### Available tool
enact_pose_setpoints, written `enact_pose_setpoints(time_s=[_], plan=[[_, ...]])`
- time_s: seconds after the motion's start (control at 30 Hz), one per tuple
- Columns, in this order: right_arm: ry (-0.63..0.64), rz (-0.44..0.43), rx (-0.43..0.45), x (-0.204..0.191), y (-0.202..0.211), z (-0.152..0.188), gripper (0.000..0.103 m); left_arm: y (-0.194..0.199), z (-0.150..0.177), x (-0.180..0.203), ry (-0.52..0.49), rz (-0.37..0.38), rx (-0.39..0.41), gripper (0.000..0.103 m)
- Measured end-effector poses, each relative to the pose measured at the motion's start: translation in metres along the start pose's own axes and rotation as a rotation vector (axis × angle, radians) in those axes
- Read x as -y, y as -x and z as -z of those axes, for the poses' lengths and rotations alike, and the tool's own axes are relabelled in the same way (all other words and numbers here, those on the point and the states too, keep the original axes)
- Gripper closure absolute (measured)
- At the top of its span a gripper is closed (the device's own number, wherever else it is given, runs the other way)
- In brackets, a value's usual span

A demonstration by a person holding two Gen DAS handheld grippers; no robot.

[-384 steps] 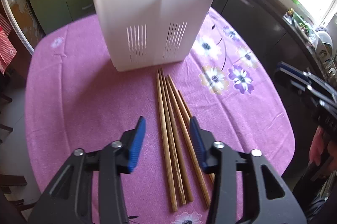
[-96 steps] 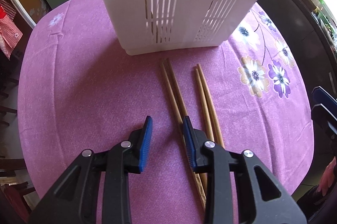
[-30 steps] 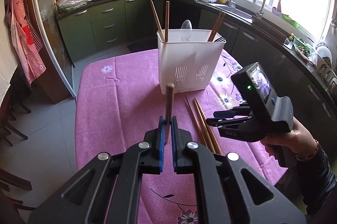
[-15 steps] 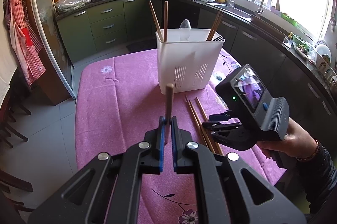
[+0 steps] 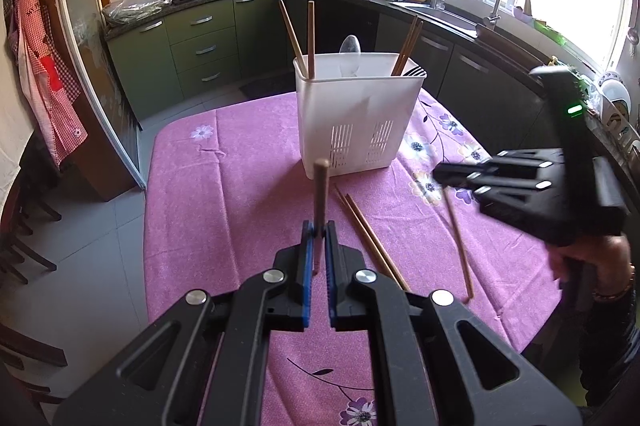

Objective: Organize utensils
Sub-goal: 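Grasp a wooden chopstick with the right tool while the left tool holds its chopstick, then drop the chopstick into the white holder with the left tool while the right tool carries its chopstick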

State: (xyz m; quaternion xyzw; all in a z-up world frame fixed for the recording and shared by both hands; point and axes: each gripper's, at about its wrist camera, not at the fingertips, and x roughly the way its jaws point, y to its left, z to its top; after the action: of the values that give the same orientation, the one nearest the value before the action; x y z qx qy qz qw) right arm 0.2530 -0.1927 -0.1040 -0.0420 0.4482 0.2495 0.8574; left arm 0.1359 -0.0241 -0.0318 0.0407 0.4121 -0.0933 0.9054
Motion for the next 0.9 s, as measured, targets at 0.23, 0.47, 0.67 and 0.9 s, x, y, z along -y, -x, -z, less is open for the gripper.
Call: enact_pose_setpoints(time_s=[0.23, 0.47, 0.67, 0.9], plan=[[-0.017, 0.027, 0.210, 0.017, 0.084, 0.012, 0.096, 0.000, -0.002, 0.001, -0.001, -0.003, -0.001, 0.097], [-0.018, 0.054, 0.262, 0.017, 0.103, 0.028, 0.096, 0.000, -0.004, 0.003, -0.002, -0.004, 0.001, 0.097], [-0.020, 0.039, 0.259, 0.020, 0.098, 0.030, 0.096, 0.007, -0.012, 0.007, -0.006, 0.004, 0.015, 0.097], [-0.023, 0.021, 0.261, 0.024, 0.099, 0.033, 0.096, 0.028, -0.043, 0.017, -0.025, 0.037, 0.047, 0.097]])
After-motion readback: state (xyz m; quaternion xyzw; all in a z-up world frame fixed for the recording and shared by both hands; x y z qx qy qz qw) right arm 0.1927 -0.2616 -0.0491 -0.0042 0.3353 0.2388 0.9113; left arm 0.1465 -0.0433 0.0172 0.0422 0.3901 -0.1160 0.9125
